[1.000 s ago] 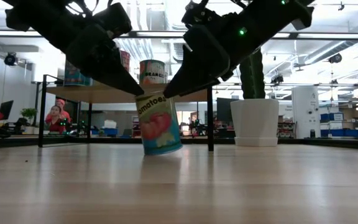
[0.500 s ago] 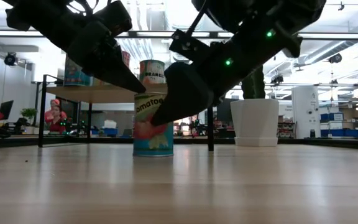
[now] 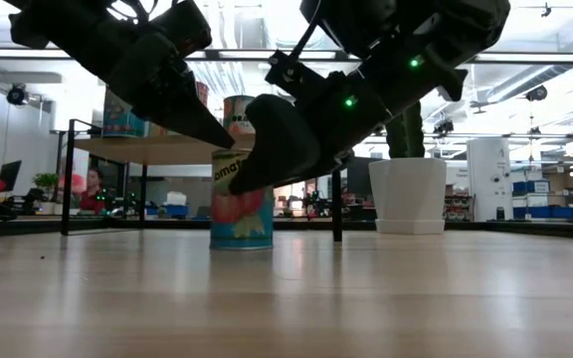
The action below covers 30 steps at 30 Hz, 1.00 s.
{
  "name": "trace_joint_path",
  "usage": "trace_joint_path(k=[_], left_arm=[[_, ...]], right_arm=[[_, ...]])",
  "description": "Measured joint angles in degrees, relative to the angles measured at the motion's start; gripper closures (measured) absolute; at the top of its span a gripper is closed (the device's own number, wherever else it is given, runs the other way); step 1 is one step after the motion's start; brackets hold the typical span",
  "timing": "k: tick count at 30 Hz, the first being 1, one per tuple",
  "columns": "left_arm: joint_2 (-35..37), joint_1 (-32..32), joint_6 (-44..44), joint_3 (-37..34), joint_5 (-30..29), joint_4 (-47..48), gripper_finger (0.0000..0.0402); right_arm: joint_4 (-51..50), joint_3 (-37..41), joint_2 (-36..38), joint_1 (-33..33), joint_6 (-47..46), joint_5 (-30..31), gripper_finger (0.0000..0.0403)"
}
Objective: Pick and place cans onto a shelf
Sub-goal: Put the canned tomatoes on the shelf
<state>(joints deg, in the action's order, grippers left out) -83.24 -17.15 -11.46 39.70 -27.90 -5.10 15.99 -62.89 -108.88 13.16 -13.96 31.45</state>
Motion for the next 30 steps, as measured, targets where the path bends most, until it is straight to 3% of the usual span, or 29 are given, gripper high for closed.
trace_joint_path(k=[10, 16, 30], left_arm=[[0.2, -0.1, 0.4, 0.0, 0.0, 0.0, 0.0402], [5.1, -1.6, 4.2, 0.0, 0.0, -0.1, 0.0402], [22.4, -5.0, 18.6, 0.0, 0.0, -1.2, 0.0402]], right_arm=[[0.5, 0.0, 0.1, -0.4, 1.6, -3.3, 0.0117], [-1.4, 0.0, 1.7, 0.7, 3.7, -3.7, 0.0116], [-11.5, -0.4, 18.7, 0.7, 8.9, -6.1, 0.0115]])
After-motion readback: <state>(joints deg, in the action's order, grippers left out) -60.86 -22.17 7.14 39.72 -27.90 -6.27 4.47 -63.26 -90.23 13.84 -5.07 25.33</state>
